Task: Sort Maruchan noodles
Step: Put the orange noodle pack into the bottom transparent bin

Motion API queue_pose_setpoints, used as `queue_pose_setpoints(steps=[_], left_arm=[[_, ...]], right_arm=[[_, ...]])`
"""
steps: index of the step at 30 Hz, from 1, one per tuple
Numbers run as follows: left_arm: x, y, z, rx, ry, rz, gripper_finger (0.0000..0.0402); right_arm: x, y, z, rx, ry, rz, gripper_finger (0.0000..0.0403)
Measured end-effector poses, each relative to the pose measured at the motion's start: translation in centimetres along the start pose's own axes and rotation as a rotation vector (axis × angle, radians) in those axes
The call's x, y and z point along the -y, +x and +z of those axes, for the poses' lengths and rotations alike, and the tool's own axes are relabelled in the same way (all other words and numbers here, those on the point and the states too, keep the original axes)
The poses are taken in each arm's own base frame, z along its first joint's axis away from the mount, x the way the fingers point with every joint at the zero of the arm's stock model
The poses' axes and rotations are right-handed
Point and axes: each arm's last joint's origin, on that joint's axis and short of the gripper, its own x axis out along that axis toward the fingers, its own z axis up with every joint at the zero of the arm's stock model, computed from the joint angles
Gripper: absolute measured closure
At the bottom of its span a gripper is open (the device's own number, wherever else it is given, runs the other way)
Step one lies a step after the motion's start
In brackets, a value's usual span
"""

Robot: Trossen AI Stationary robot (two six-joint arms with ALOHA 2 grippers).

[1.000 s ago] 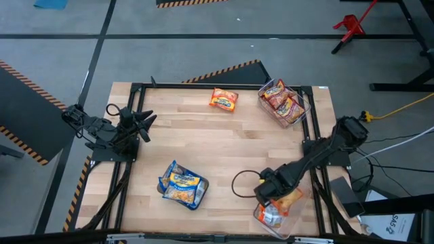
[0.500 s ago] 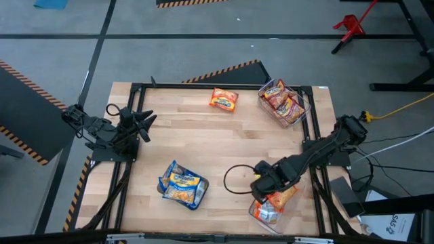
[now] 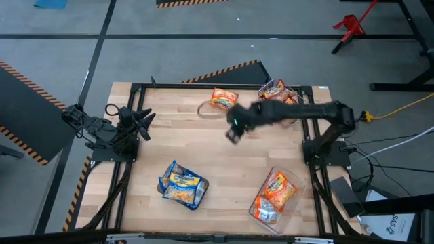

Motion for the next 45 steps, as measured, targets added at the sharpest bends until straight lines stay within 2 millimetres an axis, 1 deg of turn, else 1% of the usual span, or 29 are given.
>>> queue_pose_setpoints(steps=[3,6,8,10,13,16,21,24,28,30,33,37,40,41,45], left_arm=[[0.0,0.0,0.0,0.000,0.000,0.001,0.0262],[0.0,0.0,0.0,0.001,0.000,0.001,0.0262],[0.0,0.0,0.0,0.001,0.001,0.002,0.0262],[0.0,0.0,0.0,0.003,0.001,0.008,0.0262],[-0.1,0.0,0.0,0.010,0.001,0.024,0.0262],[-0.1,0.0,0.0,0.012,0.001,0.029,0.0262],[-0.1,0.0,0.0,0.016,0.000,0.036,0.0262],[-0.1,0.0,0.0,0.021,0.001,0.048,0.0262],[-0.1,0.0,0.0,0.021,0.001,0.049,0.0262],[-0.1,0.0,0.0,0.021,0.001,0.049,0.0262],[-0.1,0.0,0.0,0.021,0.001,0.049,0.0262],[-0.1,0.0,0.0,0.021,0.001,0.049,0.0262],[-0.1,0.0,0.0,0.021,0.001,0.049,0.0262],[-0.1,0.0,0.0,0.021,0.001,0.049,0.0262],[-0.1,0.0,0.0,0.021,0.001,0.049,0.0262]], right_arm=[[3.6,2.9,2.5,-0.029,0.064,-0.084,0.0177],[6.4,5.8,4.6,-0.023,0.106,-0.118,0.0136],[8.0,8.1,5.5,-0.031,0.135,-0.146,0.0123],[9.5,10.1,6.2,-0.041,0.170,-0.152,0.0117],[11.3,13.0,7.0,-0.068,0.225,-0.104,0.0117],[12.9,15.4,7.1,-0.096,0.261,-0.107,0.0123],[14.7,17.9,7.2,-0.113,0.301,-0.108,0.0130],[15.2,18.8,7.4,-0.109,0.312,-0.067,0.0131],[15.2,20.2,6.9,-0.152,0.295,-0.057,0.0135],[15.1,20.3,6.9,-0.158,0.293,-0.044,0.0150],[15.2,20.6,6.8,-0.166,0.293,-0.050,0.0195],[15.2,20.6,6.8,-0.170,0.294,-0.049,0.0284],[15.2,20.6,6.7,-0.176,0.297,-0.030,0.0368],[15.1,20.6,6.7,-0.178,0.298,-0.021,0.0385],[15.0,20.5,6.7,-0.190,0.322,0.005,0.0396]])
